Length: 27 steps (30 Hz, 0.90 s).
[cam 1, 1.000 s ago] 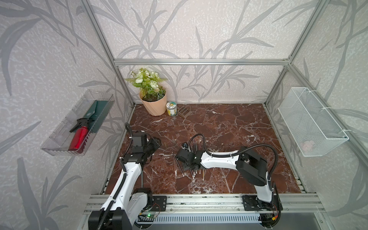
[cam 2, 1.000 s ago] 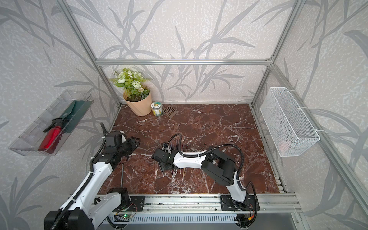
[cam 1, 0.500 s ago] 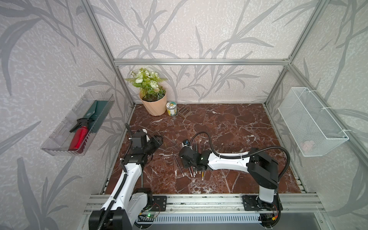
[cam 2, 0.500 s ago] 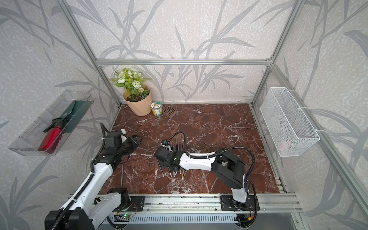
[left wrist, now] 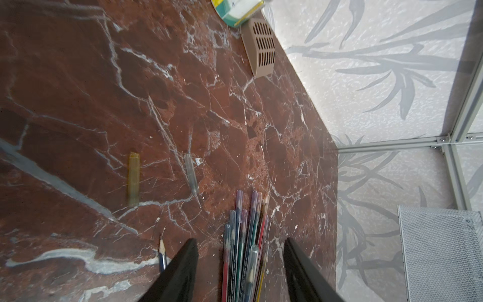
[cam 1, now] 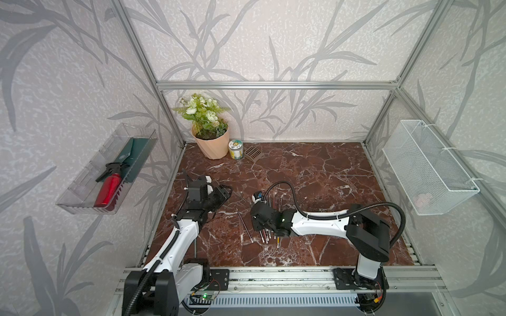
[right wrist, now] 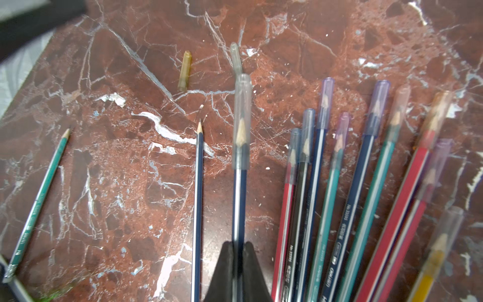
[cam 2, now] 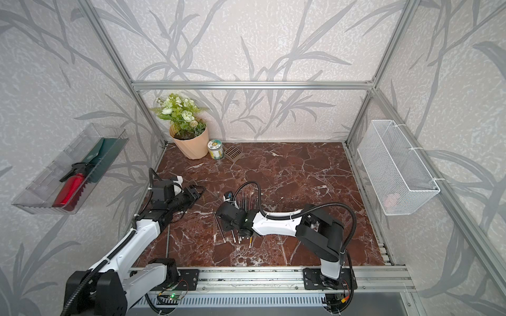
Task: Remove the protective cover of the pencils
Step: Pick up the pencil from the center of the board.
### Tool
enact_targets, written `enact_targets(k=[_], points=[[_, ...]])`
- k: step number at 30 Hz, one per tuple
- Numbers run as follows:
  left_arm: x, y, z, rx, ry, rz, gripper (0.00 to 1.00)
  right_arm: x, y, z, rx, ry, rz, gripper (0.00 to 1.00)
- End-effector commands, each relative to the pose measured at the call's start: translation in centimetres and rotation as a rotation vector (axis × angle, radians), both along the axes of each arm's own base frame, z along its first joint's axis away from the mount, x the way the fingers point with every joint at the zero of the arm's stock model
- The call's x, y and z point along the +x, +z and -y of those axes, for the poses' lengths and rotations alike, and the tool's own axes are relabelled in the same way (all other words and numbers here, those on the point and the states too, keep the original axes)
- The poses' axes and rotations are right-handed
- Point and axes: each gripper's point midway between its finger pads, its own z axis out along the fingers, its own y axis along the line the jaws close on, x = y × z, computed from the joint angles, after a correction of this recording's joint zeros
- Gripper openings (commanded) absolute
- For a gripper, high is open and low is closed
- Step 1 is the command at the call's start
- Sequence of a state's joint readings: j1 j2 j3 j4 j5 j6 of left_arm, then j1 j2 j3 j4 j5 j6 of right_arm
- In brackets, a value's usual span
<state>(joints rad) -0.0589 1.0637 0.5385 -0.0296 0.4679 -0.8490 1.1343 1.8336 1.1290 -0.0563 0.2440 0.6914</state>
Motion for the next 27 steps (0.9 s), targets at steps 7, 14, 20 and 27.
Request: enact_targets(k=[7, 14, 20, 27], points=[[0.7, 0.1, 3.7, 0.034, -0.099, 0.026, 0.56, 0.7, 1.3, -0.6, 0.078, 0.006, -0.012, 0.01], [0.9, -1.0, 5.7, 0.045, -0.156, -0.009, 0.54, 0.5, 1.6, -1.5, 0.1, 0.038, -0.02, 0.01], [0.9, -1.6, 6.3, 0.076, -0.179, -0.029, 0.52, 0.4, 1.9, -2.1, 0.124, 0.055, -0.027, 0.01], [1.0, -2.7, 6.7, 0.105, -0.192, -0.078, 0.43, 0.3, 2.1, -2.2, 0.136, 0.061, -0.025, 0.01]])
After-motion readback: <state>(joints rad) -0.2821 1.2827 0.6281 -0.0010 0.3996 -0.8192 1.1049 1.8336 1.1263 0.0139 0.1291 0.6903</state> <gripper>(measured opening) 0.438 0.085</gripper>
